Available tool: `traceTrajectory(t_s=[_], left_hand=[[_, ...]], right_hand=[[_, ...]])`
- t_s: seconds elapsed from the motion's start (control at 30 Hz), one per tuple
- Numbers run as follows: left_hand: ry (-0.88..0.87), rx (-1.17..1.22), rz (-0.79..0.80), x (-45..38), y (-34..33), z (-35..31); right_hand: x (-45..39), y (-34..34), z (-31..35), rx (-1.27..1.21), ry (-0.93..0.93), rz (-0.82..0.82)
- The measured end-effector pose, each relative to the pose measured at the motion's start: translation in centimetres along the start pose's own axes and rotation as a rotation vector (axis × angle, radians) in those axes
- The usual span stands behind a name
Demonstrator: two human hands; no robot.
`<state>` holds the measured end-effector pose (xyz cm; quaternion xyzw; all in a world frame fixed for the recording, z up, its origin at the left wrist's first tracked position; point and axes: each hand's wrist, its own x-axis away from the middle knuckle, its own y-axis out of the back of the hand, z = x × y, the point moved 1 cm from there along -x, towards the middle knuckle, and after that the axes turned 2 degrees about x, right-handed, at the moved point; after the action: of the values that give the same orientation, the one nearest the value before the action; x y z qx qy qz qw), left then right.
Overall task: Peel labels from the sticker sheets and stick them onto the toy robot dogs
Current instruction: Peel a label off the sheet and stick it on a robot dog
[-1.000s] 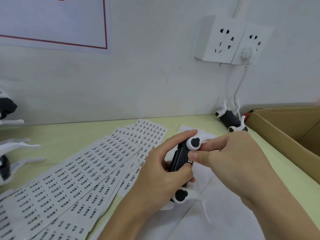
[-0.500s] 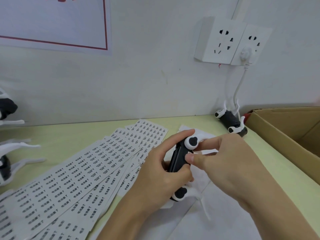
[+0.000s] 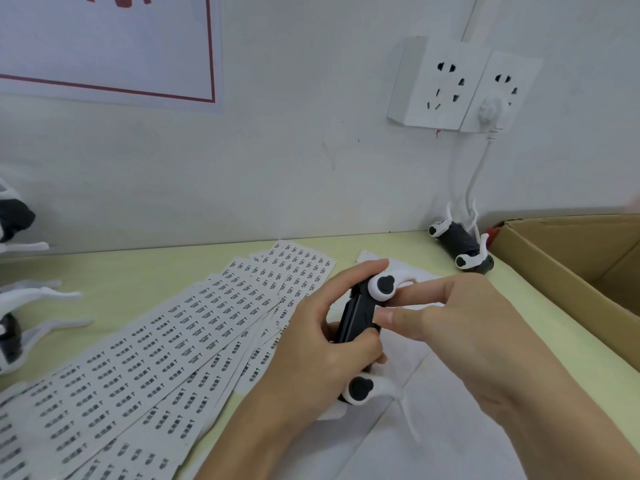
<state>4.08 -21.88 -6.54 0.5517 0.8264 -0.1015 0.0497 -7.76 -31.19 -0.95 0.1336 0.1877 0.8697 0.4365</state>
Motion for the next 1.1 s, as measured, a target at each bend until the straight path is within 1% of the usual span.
traceTrajectory(t_s=[0.13, 0.3, 0.37, 0.43, 0.6, 0.67, 0.8, 0.9, 1.03, 1.1], left_hand=[[0.006, 0.008, -0.001, -0.07, -0.02, -0.06], [0.009, 0.036, -0.007, -0.21, 0.09, -0.05], [0.010, 0.036, -0.007, -0.20, 0.09, -0.07], [0.010, 0.028, -0.006, -0.17, 0.06, -0.04], [0.011, 0.014, -0.001, -0.15, 0.04, -0.02], [0.007, 0.011, 0.002, -0.17, 0.04, -0.03], [-0.002, 0.037, -0.022, -0.28, 0.18, 0.09], [0.002, 0.050, -0.020, -0.22, 0.22, 0.14], [0.005, 0.058, -0.007, -0.16, 0.14, 0.03], [0.008, 0.056, -0.002, -0.18, 0.16, -0.01]], right_hand=[[0.26, -0.10, 0.42, -0.002, -0.048, 0.046], [0.28, -0.77, 0.49, 0.045, -0.031, -0.074], [0.21, -0.83, 0.44, 0.046, -0.030, -0.091], [0.22, -0.67, 0.57, 0.036, -0.040, -0.069], [0.42, -0.11, 0.88, 0.009, -0.073, 0.061], [0.44, -0.16, 0.85, 0.008, -0.065, 0.045], [0.47, -0.73, 0.71, -0.005, -0.051, -0.045], [0.48, -0.90, 0.70, -0.033, -0.057, -0.039], [0.36, -0.40, 0.55, -0.088, -0.115, 0.029], [0.29, -0.39, 0.50, -0.104, -0.133, 0.020]])
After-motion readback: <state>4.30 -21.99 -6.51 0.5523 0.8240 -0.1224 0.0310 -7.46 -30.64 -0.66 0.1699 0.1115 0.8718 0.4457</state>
